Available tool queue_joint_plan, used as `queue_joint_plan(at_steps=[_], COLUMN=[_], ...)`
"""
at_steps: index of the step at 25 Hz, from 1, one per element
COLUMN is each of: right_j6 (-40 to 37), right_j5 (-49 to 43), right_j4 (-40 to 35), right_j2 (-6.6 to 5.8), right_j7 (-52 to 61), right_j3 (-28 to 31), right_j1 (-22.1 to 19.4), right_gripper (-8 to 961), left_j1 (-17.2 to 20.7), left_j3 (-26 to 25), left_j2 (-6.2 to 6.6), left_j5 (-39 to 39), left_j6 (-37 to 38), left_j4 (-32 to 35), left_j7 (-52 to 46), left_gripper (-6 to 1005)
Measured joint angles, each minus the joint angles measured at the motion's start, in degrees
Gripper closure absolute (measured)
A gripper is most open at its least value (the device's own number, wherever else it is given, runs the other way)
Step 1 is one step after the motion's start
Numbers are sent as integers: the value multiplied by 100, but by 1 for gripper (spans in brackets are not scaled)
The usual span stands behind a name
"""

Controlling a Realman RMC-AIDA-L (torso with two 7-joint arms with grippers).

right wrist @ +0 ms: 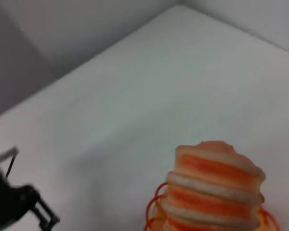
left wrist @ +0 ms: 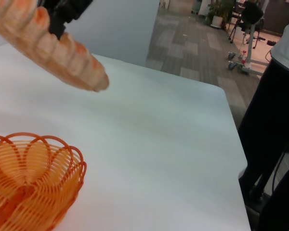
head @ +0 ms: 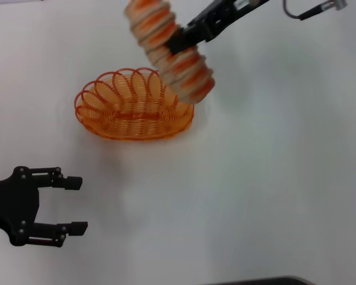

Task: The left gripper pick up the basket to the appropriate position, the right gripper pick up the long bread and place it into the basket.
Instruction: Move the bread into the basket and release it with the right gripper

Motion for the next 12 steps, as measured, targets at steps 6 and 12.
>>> queue_joint_plan(at_steps=[6,12], right_j6=[357,905], right_j5=[-9,-9], right_j4=[-3,-6], right_j2=[122,177], right_j7=[-235,-310], right_j3=[-1227,-2194], right_j1=[193,252], right_gripper=[777,782], left_j1=[-20,-86], left_j3=[-18,-46], left_j2=[-37,-46], left_j5=[-22,-30], left_j6=[-16,-41], left_j4=[22,18], left_j7=[-7,-28], left_gripper=[202,202])
